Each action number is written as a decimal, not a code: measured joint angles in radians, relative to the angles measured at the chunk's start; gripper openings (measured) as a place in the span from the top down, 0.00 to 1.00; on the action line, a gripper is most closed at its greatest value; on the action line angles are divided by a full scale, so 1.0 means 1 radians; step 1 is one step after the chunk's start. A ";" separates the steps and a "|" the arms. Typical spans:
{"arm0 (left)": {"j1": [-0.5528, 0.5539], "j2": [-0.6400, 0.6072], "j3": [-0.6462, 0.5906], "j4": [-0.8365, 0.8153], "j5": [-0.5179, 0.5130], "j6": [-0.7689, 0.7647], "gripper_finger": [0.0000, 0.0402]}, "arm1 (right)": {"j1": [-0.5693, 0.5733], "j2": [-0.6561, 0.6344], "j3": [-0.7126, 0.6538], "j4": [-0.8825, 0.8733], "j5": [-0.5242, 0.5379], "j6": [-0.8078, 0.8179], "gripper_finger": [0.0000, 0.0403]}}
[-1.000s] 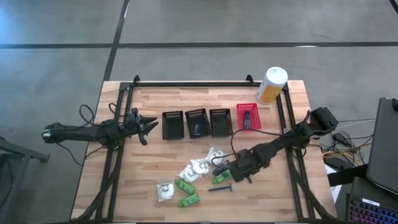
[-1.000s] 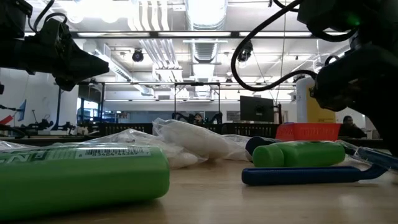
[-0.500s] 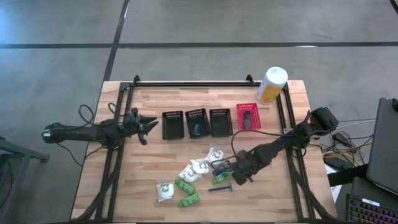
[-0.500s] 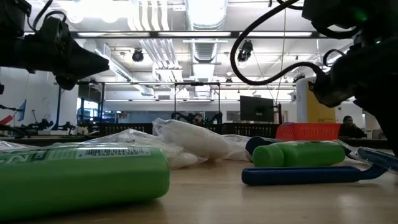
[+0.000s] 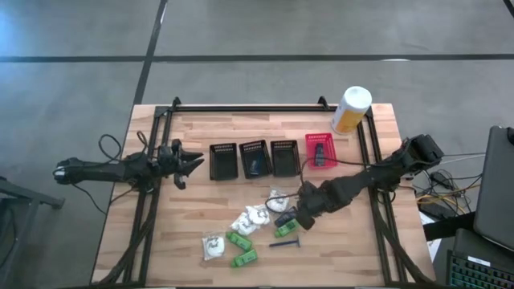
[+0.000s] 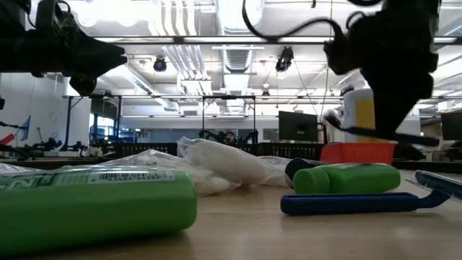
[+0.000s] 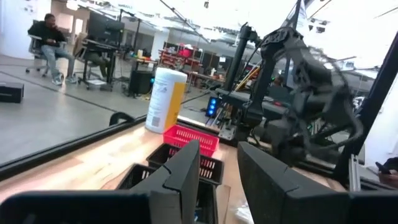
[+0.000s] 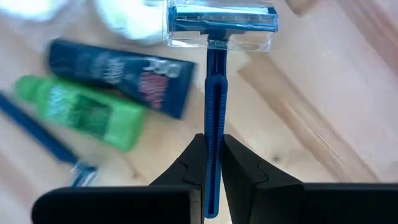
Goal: Pick & Place Travel size toiletries
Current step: Put the right blue razor into the middle black bin
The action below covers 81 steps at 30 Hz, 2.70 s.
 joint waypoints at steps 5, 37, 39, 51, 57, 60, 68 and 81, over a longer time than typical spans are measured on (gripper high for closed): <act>-0.010 0.108 0.000 0.047 0.097 0.004 0.71 | -0.051 -0.001 0.079 0.000 0.001 -0.121 0.94; -0.294 1.184 0.502 0.389 -0.375 0.852 0.71 | -0.157 -0.002 0.144 0.018 0.010 -0.318 0.91; -0.314 1.205 0.529 0.373 -0.429 0.869 0.71 | -0.161 -0.002 0.144 0.018 0.009 -0.319 0.91; -0.330 1.237 0.575 0.380 -0.411 0.888 0.38 | -0.171 -0.003 0.144 0.031 -0.005 -0.331 0.91; -0.320 1.336 0.610 0.416 -0.340 1.017 0.30 | -0.185 -0.003 0.144 0.112 -0.044 -0.359 0.91; -0.320 1.426 0.646 0.462 -0.396 1.101 0.30 | -0.194 -0.003 0.144 0.151 -0.062 -0.374 0.91; -0.317 1.557 0.776 0.524 -0.519 1.185 0.34 | -0.193 0.003 0.137 0.157 -0.090 -0.379 0.91; -0.313 1.529 0.791 0.509 -0.371 1.041 0.37 | -0.193 0.003 0.091 0.223 -0.093 -0.374 0.91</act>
